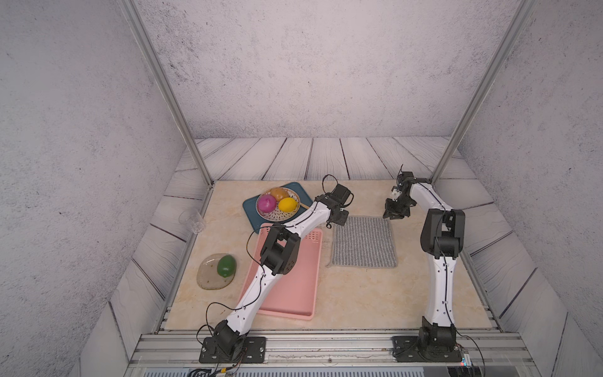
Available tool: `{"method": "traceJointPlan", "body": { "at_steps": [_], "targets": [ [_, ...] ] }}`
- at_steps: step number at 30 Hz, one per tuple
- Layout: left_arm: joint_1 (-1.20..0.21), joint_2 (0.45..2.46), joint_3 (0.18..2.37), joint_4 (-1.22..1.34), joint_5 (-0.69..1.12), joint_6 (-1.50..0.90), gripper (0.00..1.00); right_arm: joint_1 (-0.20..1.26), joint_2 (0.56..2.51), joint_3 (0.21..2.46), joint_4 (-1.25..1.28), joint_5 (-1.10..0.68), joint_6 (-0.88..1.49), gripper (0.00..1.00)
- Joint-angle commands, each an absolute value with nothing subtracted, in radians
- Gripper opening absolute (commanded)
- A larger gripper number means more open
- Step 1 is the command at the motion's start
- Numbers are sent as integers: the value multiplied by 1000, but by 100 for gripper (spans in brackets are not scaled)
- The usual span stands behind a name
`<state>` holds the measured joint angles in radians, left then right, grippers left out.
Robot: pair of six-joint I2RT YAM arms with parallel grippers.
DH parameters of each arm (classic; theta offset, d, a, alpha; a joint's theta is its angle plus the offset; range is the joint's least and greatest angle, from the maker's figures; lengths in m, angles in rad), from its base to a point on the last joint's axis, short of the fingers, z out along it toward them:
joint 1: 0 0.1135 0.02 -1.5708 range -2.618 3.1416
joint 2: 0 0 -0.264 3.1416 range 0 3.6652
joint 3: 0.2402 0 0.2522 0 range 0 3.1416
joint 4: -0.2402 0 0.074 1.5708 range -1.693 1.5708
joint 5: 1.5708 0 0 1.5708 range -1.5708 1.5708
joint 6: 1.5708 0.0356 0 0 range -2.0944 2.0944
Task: Fold the square dishcloth
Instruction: Fold the cleaning item at the center of the board.
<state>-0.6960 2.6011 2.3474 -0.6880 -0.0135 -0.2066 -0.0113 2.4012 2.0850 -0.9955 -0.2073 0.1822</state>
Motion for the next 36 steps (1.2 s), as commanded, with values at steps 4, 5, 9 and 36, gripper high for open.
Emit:
{"method": "traceJointPlan", "body": {
  "at_steps": [4,5,9,36],
  "targets": [
    [-698,2627,2369,-713,-9,-212,0,-5,2406,2049,-1021,-177,181,28],
    [-698,2627,2368,-713,-9,-215,0,-8,2407,2045,-1023,-176,180,27],
    [-698,2627,2367,-715,-8,-223,0,-6,2404,2033,-1029,-143,185,24],
    [-679,2538,2339,-532,43,-199,0,-7,2323,2157,-984,-62,228,0]
  ]
}}
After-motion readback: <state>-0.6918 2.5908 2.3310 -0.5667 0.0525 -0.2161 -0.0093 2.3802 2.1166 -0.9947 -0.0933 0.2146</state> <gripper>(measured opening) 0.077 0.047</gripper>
